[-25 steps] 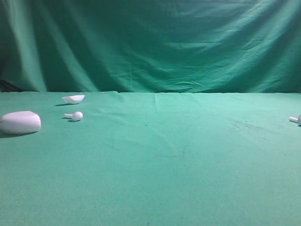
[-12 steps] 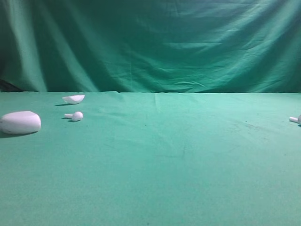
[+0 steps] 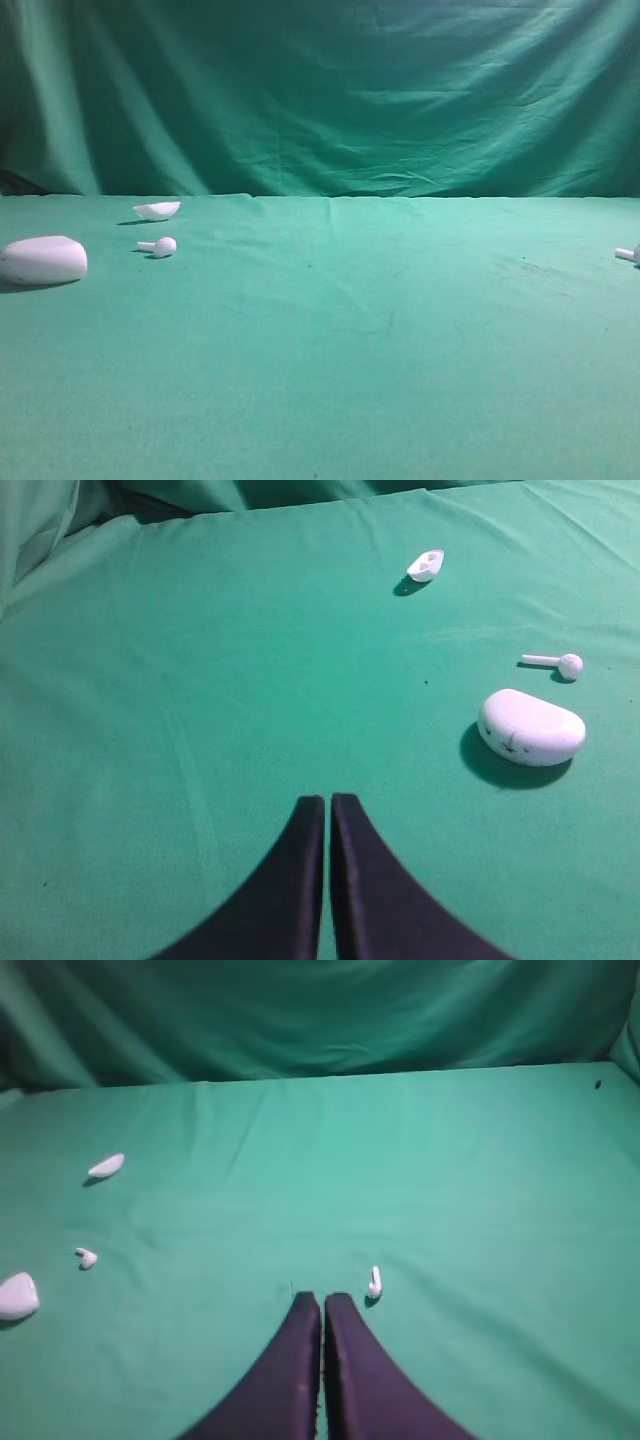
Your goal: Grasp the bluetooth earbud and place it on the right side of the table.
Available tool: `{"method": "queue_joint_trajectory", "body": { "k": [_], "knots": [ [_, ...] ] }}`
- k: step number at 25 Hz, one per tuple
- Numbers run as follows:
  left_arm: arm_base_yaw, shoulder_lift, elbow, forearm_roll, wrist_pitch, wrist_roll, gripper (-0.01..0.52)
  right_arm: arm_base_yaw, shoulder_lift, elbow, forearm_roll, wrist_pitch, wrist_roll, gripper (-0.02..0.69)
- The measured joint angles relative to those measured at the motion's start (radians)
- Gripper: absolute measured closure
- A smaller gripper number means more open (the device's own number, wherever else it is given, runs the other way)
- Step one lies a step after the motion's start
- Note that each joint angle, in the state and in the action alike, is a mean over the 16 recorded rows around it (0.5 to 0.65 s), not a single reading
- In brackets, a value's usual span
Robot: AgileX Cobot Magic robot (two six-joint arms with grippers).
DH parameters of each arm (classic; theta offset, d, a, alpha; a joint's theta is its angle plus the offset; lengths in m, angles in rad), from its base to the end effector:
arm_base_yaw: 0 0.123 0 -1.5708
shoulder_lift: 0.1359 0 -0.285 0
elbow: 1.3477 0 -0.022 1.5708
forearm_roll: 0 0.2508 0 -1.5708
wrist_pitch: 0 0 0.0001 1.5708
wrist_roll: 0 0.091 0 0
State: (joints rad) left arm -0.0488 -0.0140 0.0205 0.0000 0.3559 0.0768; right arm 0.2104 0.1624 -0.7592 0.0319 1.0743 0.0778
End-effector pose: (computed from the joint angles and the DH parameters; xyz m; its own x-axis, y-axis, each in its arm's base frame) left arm 0.0528 -0.0026 0.1750 -0.2669 0.0898 -0.9595 0.0695 0.9948 0.0738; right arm -0.0082 0.0009 0.3476 -0.3920 0.0112 -0.9199 -0.1986 0.9753 0.0965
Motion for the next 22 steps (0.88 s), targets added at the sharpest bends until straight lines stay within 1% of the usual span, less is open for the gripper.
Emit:
{"method": "queue_joint_trajectory", "body": {
  "k": [9, 12, 17, 22],
  "knots": [
    [0.000, 0.000, 0.000, 0.000, 0.000, 0.000, 0.514, -0.004, -0.038, 0.003, -0.059, 0.001, -0.016, 0.665],
    [0.000, 0.000, 0.000, 0.000, 0.000, 0.000, 0.514, -0.014, -0.055, 0.013, -0.089, -0.021, -0.021, 0.665],
    [0.000, 0.000, 0.000, 0.000, 0.000, 0.000, 0.514, -0.041, -0.099, 0.081, -0.129, -0.128, -0.027, 0.665],
    [0.000, 0.000, 0.000, 0.000, 0.000, 0.000, 0.514, -0.072, -0.144, 0.230, -0.140, -0.303, -0.027, 0.665]
  ]
}}
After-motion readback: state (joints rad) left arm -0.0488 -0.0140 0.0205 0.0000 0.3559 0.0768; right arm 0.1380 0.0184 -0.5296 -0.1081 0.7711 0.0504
